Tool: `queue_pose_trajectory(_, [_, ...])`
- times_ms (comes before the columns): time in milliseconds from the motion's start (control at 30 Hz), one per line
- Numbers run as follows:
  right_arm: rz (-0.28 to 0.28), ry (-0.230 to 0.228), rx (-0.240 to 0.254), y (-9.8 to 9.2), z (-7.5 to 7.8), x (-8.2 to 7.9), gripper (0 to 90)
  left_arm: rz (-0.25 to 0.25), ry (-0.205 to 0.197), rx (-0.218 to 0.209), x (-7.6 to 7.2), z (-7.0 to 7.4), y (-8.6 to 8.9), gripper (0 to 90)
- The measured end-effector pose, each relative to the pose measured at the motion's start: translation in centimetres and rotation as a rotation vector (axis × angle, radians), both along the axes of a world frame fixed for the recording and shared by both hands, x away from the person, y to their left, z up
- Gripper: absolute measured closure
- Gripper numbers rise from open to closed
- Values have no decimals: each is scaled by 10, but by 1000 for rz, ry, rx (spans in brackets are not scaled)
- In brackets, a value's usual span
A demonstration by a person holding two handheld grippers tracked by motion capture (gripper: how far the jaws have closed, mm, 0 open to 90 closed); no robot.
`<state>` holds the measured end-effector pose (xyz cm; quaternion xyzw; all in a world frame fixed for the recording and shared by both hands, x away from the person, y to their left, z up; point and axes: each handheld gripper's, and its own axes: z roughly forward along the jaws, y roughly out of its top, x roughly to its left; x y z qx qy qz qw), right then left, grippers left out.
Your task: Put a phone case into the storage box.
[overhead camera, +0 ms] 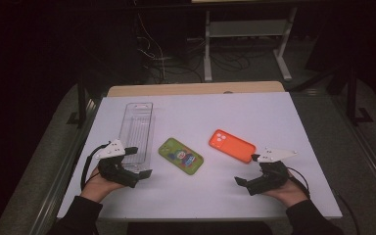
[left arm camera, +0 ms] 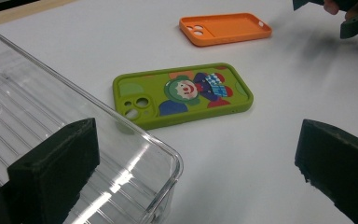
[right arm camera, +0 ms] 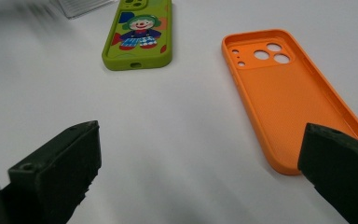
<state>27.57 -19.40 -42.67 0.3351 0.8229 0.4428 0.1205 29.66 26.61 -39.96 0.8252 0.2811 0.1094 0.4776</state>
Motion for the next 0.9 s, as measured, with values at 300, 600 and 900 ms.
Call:
queue_pose_trajectory(300, [2, 20, -26, 0, 8, 3, 0, -4, 16, 2, 0, -1, -3, 0])
queue_pose_trajectory(600, [14, 57, -70, 3, 19, 16, 0, -32, 31, 70, 2, 0, -5, 0])
queue_pose_trajectory(900, [21, 73, -106, 11, 31, 32, 0, -39, 47, 82, 4, 2, -6, 0])
